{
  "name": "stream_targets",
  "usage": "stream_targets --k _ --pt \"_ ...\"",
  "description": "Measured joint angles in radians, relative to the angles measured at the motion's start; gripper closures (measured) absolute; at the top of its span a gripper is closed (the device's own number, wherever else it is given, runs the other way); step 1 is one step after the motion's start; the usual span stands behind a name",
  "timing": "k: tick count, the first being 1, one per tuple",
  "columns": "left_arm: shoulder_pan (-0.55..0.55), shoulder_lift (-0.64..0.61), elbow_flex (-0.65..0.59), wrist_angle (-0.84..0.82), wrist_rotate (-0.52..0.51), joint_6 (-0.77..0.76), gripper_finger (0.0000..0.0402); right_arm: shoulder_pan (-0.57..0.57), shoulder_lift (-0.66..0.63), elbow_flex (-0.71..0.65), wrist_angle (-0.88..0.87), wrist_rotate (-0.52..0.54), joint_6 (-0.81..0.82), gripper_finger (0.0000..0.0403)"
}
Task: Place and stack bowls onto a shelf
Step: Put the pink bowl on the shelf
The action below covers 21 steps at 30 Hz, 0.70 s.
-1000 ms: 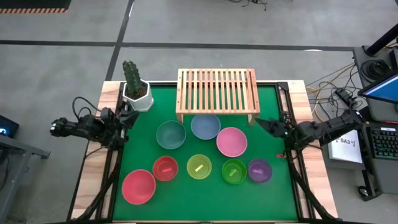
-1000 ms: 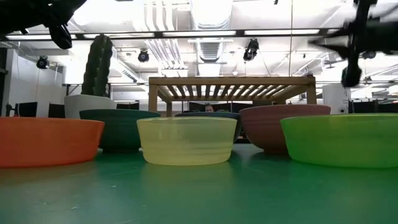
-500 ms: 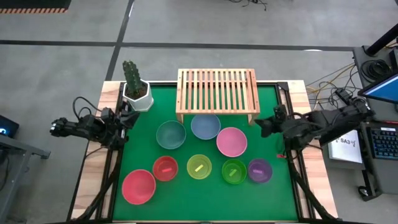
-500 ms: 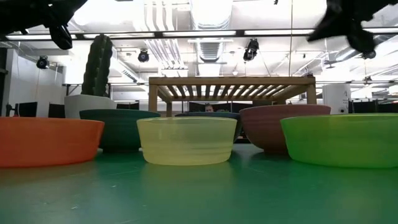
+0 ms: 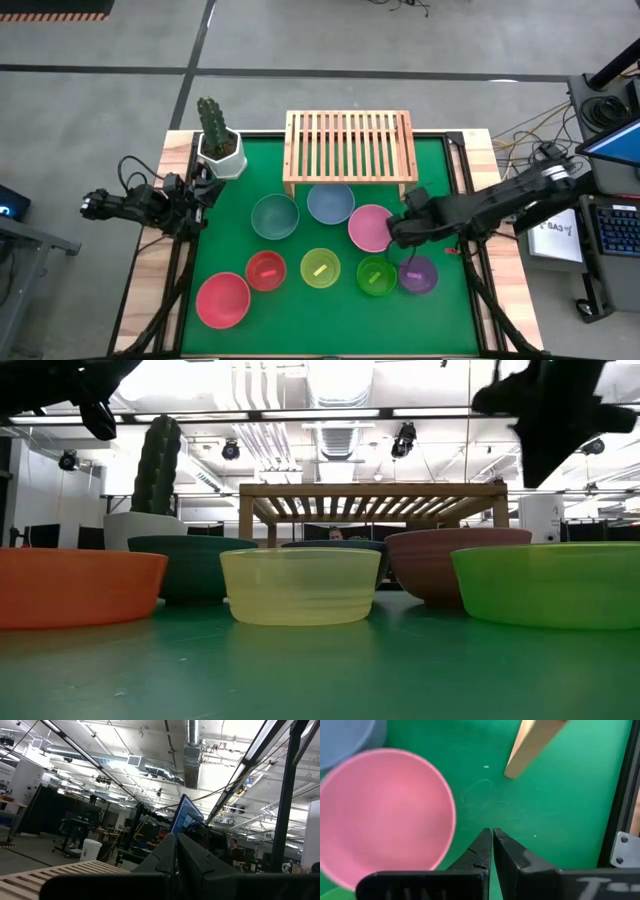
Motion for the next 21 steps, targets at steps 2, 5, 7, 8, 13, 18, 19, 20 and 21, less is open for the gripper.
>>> stream_targets --k 2,5,7,8,13,18,19,20,21 --pt "0.000 0.000 0.000 0.000 0.000 0.000 0.0402 0.000 0.040 0.028 -0.001 -0.001 -0.017 0.0394" --pt "0.000 0.000 0.000 0.000 0.000 0.000 0.0402 0.000 0.092 0.072 -0.004 0.000 -0.064 0.0394" --pt "0.000 0.000 0.000 -0.001 0.000 0.000 0.0402 0.000 0.133 0.104 0.003 -0.006 -0.077 0.0394" --pt "0.000 0.000 0.000 -0.002 0.000 -0.001 0.0402 -0.001 0.147 0.120 0.003 -0.012 -0.071 0.0394" --pt "0.000 0.000 0.000 -0.002 0.000 -0.004 0.0402 -0.057 0.196 0.195 0.001 -0.086 -0.046 0.0394" --pt "0.000 0.000 0.000 -0.003 0.000 -0.004 0.0402 -0.103 0.213 0.227 -0.008 -0.056 -0.042 0.0393" --pt "0.000 0.000 0.000 -0.003 0.000 -0.004 0.0402 -0.111 0.213 0.227 -0.006 -0.040 -0.067 0.0393" --pt "0.000 0.000 0.000 -0.003 0.000 -0.004 0.0402 -0.117 0.211 0.227 -0.002 -0.028 -0.098 0.0393" --pt "0.000 0.000 0.000 -0.003 0.000 -0.004 0.0402 -0.123 0.208 0.227 0.001 -0.024 -0.117 0.0393"
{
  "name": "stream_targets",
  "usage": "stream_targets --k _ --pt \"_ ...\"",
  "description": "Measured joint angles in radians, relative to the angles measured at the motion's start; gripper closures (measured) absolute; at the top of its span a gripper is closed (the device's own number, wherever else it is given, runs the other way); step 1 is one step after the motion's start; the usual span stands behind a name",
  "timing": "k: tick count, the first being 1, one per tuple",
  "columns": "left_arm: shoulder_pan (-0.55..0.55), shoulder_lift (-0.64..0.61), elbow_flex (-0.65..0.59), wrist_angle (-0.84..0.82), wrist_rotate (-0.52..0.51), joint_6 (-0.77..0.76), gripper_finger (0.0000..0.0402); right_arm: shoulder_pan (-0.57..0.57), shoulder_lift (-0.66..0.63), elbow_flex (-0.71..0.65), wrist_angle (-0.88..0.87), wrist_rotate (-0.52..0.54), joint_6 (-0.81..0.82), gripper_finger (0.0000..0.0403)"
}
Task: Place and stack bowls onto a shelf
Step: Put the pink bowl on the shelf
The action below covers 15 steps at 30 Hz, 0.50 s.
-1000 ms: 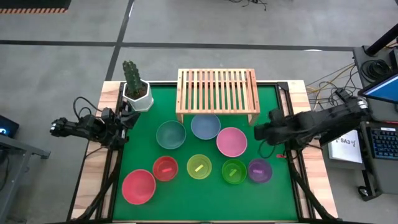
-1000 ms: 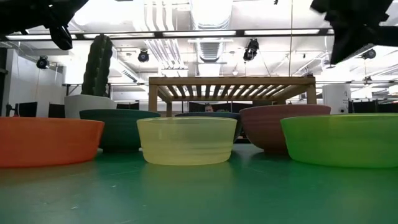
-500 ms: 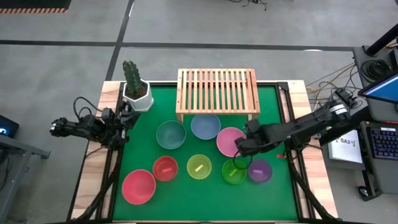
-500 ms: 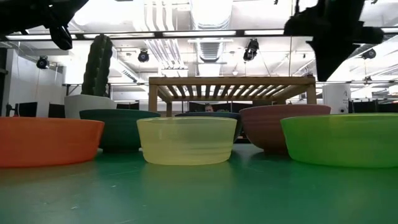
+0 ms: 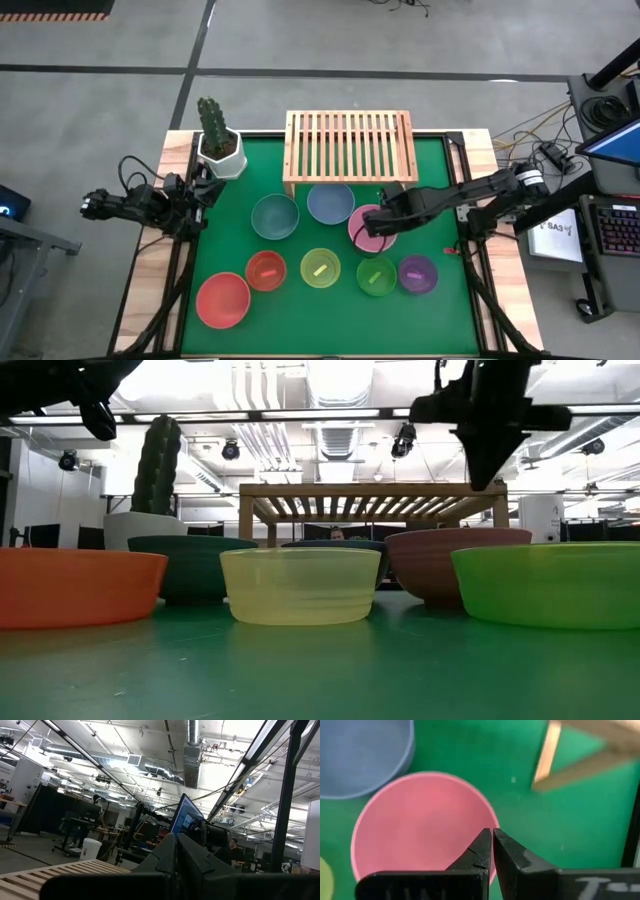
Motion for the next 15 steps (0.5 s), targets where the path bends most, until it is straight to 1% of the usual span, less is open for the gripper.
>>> stream_targets --k 4,8,9,11,12,13,15 --pt "0.000 0.000 0.000 0.000 0.000 0.000 0.0402 -0.019 -0.013 0.000 -0.008 -0.008 -0.051 0.0393" --pt "0.000 0.000 0.000 0.000 0.000 0.000 0.0402 -0.018 -0.001 -0.001 -0.009 -0.036 -0.055 0.0393" --pt "0.000 0.000 0.000 0.000 0.000 0.000 0.0402 -0.016 0.003 -0.001 -0.009 -0.033 -0.062 0.0393" --pt "0.000 0.000 0.000 -0.001 0.000 0.000 0.0402 -0.015 0.011 -0.001 -0.019 0.017 -0.119 0.0393" --pt "0.000 0.000 0.000 -0.002 0.000 0.000 0.0402 -0.020 0.016 -0.002 -0.020 0.019 -0.128 0.0393" --pt "0.000 0.000 0.000 -0.004 0.000 0.000 0.0402 -0.027 0.018 -0.002 -0.020 0.003 -0.119 0.0393" --pt "0.000 0.000 0.000 -0.005 0.000 0.000 0.0402 -0.047 0.020 -0.002 -0.021 -0.077 -0.076 0.0389"
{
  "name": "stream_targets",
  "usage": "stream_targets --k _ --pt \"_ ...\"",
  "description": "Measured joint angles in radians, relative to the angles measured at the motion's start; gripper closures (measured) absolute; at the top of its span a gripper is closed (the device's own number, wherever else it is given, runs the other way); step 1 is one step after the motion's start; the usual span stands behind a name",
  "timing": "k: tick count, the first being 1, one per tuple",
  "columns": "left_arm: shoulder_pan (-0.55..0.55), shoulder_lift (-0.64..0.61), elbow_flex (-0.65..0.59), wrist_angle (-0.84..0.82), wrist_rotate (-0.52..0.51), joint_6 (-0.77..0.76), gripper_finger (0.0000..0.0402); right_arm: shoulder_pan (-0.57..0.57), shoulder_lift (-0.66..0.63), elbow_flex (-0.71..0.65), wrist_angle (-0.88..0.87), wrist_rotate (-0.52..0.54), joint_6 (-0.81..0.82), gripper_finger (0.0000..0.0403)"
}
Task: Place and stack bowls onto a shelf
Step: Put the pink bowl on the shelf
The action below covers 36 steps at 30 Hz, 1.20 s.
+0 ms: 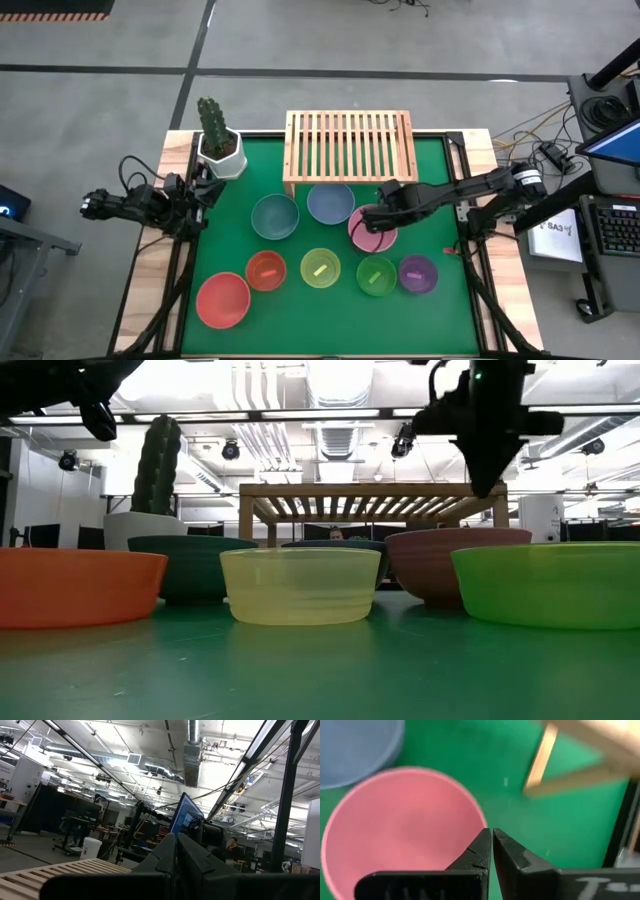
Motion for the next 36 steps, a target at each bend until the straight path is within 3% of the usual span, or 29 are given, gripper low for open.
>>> stream_targets --k 5,11,15,30,33,36 --pt "0.000 0.000 0.000 -0.003 0.000 0.000 0.0402 -0.009 0.006 -0.002 0.001 -0.096 -0.020 0.0344" --pt "-0.001 0.000 0.000 -0.004 0.000 0.000 0.0402 -0.009 0.005 -0.004 0.004 -0.059 -0.062 0.0263" --pt "-0.001 0.000 0.000 -0.005 0.000 0.000 0.0402 -0.007 0.005 -0.037 0.016 -0.045 -0.088 0.0238" --pt "0.000 0.000 0.000 -0.009 -0.001 0.000 0.0402 -0.004 0.003 -0.275 0.292 -0.064 -0.064 0.0240" --pt "0.000 0.000 0.000 -0.009 -0.001 0.000 0.0402 -0.004 0.003 -0.297 0.313 -0.064 -0.056 0.0262" --pt "0.000 0.000 0.000 -0.009 -0.001 0.000 0.0402 -0.004 0.003 -0.304 0.318 -0.063 -0.042 0.0315"
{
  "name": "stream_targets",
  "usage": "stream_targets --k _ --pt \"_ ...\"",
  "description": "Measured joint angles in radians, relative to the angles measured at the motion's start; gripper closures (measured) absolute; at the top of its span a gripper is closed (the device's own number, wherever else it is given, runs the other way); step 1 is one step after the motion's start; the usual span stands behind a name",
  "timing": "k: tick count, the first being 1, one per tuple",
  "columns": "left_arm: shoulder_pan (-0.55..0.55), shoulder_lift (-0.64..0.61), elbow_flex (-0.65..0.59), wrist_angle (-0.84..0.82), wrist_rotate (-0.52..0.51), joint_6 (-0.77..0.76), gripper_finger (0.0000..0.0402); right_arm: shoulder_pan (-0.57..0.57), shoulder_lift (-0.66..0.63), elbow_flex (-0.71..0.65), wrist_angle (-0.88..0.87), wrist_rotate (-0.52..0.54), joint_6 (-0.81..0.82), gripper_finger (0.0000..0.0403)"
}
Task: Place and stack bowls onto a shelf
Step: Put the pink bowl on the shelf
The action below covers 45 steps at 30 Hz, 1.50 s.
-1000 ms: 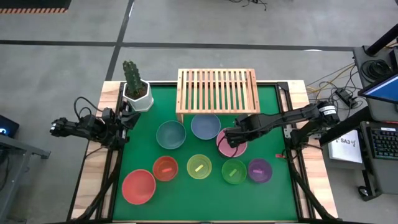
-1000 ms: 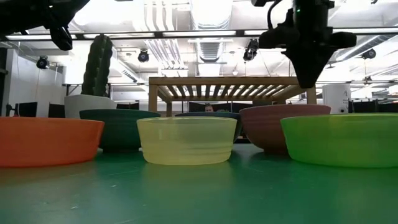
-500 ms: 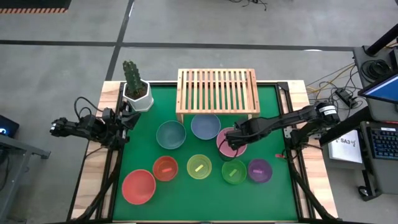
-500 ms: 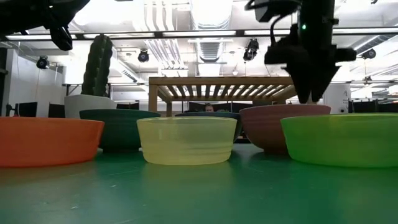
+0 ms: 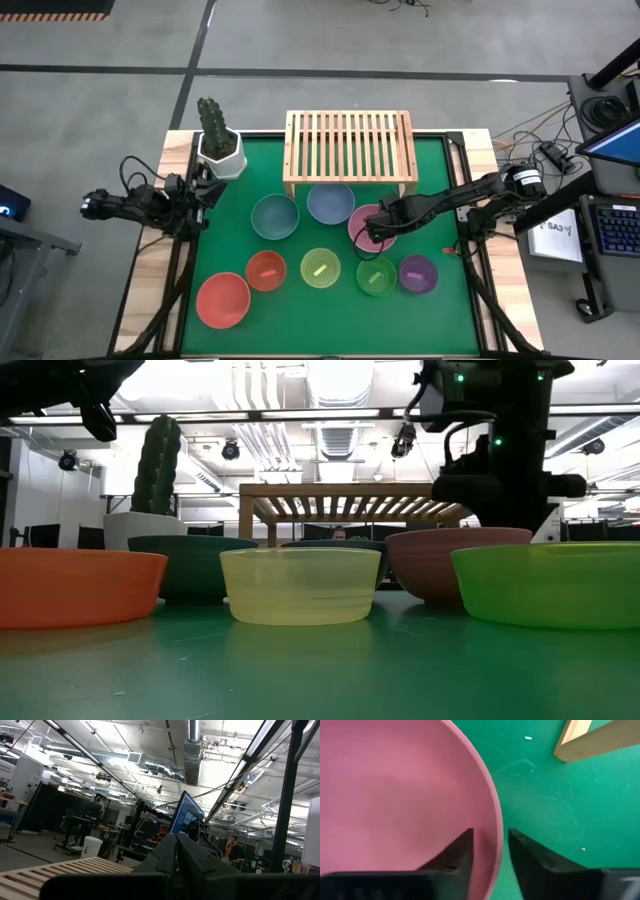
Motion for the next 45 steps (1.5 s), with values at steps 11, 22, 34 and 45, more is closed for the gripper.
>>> stream_targets --k 11,22,34,45 --pt "0.000 0.000 0.000 0.000 -0.001 0.000 0.0402 -0.001 -0.043 0.044 -0.045 -0.003 0.037 0.0394" --pt "0.000 0.000 0.000 0.000 -0.002 0.000 0.0402 -0.008 -0.229 0.194 -0.109 -0.146 -0.020 0.0394" --pt "0.000 0.000 0.000 0.000 -0.002 0.000 0.0402 -0.181 -0.197 0.471 -0.084 -0.096 -0.282 0.0394" --pt "0.000 0.000 0.000 0.000 -0.002 0.000 0.0402 -0.589 -0.086 0.725 -0.324 -0.151 -0.574 0.0394"
